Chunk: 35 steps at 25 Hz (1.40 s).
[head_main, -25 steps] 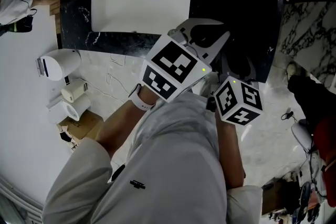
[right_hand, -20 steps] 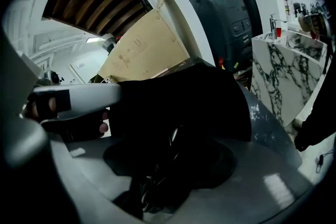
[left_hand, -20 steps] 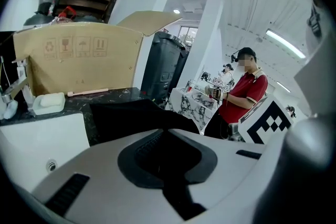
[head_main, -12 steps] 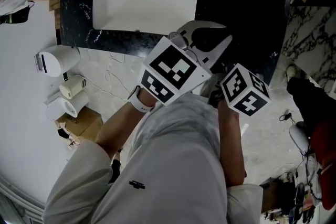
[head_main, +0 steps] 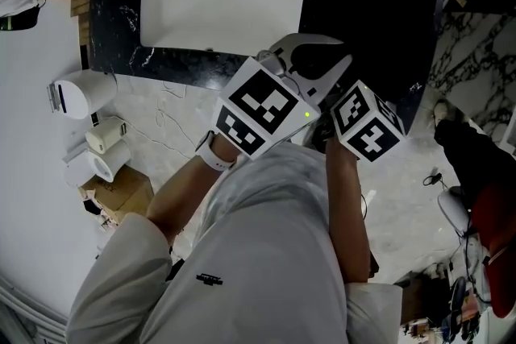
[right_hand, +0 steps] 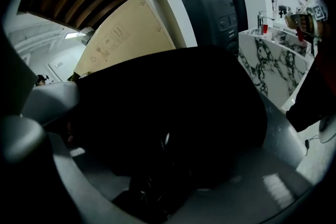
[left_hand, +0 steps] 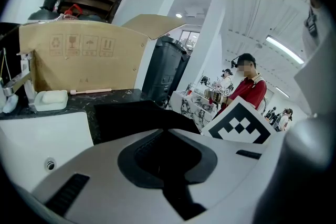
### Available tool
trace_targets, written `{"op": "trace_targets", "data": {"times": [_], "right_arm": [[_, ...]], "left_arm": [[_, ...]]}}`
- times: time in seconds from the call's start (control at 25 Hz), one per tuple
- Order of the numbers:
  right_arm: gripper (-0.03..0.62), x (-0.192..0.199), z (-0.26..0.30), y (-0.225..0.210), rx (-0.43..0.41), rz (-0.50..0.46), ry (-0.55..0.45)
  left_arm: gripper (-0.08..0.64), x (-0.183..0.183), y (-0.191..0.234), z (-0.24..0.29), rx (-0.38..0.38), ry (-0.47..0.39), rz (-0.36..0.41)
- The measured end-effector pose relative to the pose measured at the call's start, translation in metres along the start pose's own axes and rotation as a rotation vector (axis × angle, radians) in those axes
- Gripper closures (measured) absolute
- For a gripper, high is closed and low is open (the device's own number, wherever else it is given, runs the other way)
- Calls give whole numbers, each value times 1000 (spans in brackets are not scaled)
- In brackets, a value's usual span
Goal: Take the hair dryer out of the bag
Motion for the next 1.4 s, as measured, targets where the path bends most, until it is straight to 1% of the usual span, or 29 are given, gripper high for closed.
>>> {"op": "trace_targets", "data": {"times": [0.12, 0.2, 0.36, 0.48, 0.6, 0.88, 0.96, 1.08, 1.28, 1.32, 1.4], "right_arm": [[364, 4, -1, -1, -6, 13, -52], [374, 4, -2, -4, -28, 59, -62], [394, 0, -5, -12, -98, 148, -58], [397, -5, -10, -16, -170, 211, -62], [397, -7, -14, -14, -236, 272, -53], [397, -5, -32, -18, -310, 332, 9], [398, -5, -38, -20, -327, 337, 28], [398, -4, -48, -22, -344, 313, 63], [397, 4, -60, -21, -336, 206, 104], [397, 6, -62, -21, -342, 206, 111], [397, 9, -67, -21, -366, 240, 129]], "left_arm": [[534, 0, -1, 0, -2, 1, 5], [534, 0, -2, 0, -4, 3, 8], [534, 2, -3, -1, -9, 11, 18], [534, 2, -4, 0, -11, 13, 23], [534, 1, -4, -1, -23, 12, 38], [534, 0, -5, -3, -39, 8, 60], [534, 0, -5, -4, -46, 7, 69], [534, 0, -7, -4, -46, 9, 76], [534, -1, -15, -4, -36, 4, 91], [534, -2, -17, -4, -37, 2, 101], [534, -3, -21, -3, -43, 1, 125]]}}
Point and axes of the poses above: the fingertips, and each gripper's own axes: z forward along the fingers, y to its left, x out of its underside, the point moved 10 cm from there along -z, backward along the fingers, and after that the axes turned 4 degrees about -x, right-handed, at the moved point
